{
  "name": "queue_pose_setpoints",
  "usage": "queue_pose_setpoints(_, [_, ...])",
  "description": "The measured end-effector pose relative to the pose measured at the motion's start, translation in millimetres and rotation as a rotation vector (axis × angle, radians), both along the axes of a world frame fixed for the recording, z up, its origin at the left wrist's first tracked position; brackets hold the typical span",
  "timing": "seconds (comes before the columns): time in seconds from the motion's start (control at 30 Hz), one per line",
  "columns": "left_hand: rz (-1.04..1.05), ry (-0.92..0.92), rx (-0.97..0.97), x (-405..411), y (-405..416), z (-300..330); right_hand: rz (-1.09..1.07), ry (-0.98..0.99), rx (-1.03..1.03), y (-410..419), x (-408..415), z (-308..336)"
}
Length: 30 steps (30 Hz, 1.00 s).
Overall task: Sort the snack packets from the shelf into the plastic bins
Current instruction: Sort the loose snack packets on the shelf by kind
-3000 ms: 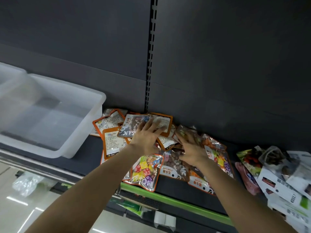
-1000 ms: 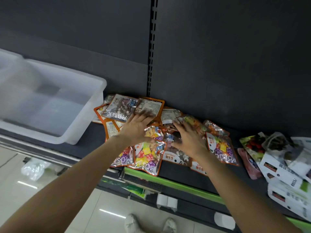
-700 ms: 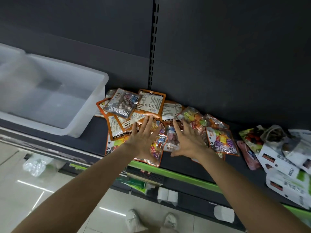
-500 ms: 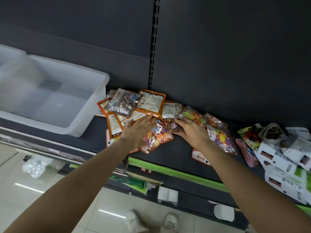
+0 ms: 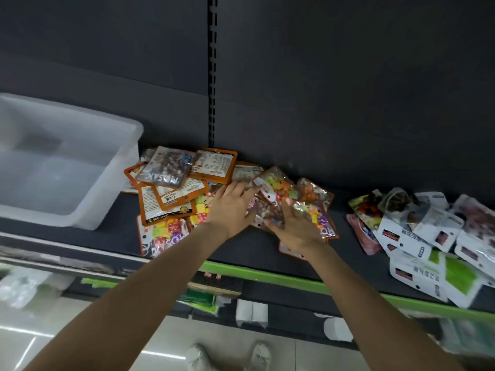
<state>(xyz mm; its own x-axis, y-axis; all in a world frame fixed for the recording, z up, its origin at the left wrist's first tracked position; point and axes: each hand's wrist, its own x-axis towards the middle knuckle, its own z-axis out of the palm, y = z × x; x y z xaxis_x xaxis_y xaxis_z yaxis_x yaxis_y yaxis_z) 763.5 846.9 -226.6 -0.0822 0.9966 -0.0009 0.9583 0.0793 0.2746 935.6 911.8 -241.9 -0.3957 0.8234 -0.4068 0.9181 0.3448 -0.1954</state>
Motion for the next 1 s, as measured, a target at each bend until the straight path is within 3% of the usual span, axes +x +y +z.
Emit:
queue_pose_setpoints(0.1, [-0.041, 0.08, -0.061, 18.1, 16.5, -3.9, -0.036, 0.246, 0.119, 12.4, 16.6, 12.3])
queue_pose_setpoints(0.23, [-0.12, 0.127, -0.154, 37.0, 41.8, -5.1, -0.233, 0.098, 0.002, 40.2, 45.6, 3.3])
queue_pose_setpoints(0.37, [-0.171, 0.202, -0.307, 53.9, 50.2, -8.0, -0.239, 0.161, -0.119, 30.4, 40.8, -15.7])
queue_pose_setpoints(0.43, [-0.128, 0.257, -0.275, 60.7, 45.5, -4.7, -0.163, 0.214, -0.113, 19.2, 41.0, -18.6])
queue_pose_setpoints(0.53, [0.016, 0.179, -0.155, 77.6, 42.5, 4.4, -0.144, 0.398, -0.103, 18.9, 66.0, -14.2])
queue_pose_setpoints(0.6, [0.055, 0.111, -0.09, 99.3, 47.6, 8.5, -0.137, 0.445, 0.05, 33.6, 98.5, -5.7])
queue_pose_setpoints(0.67, [0.02, 0.037, -0.067, 130.0, 59.3, 8.2, -0.086, 0.296, 0.315, 57.0, 138.0, 1.1])
queue_pose_setpoints(0.73, [-0.041, -0.027, -0.054, 167.1, 75.9, 1.3, -0.06, 0.065, 0.44, 81.9, 180.6, 5.1])
queue_pose_setpoints(0.87, [-0.09, -0.2, -0.123, 240.8, 113.0, -15.0, 0.08, -0.277, 0.301, 107.7, 249.0, 1.9])
queue_pose_setpoints(1.0, [-0.132, -0.174, -0.288, 281.4, 130.2, -27.7, 0.11, -0.241, 0.33, 120.7, 290.6, 13.2])
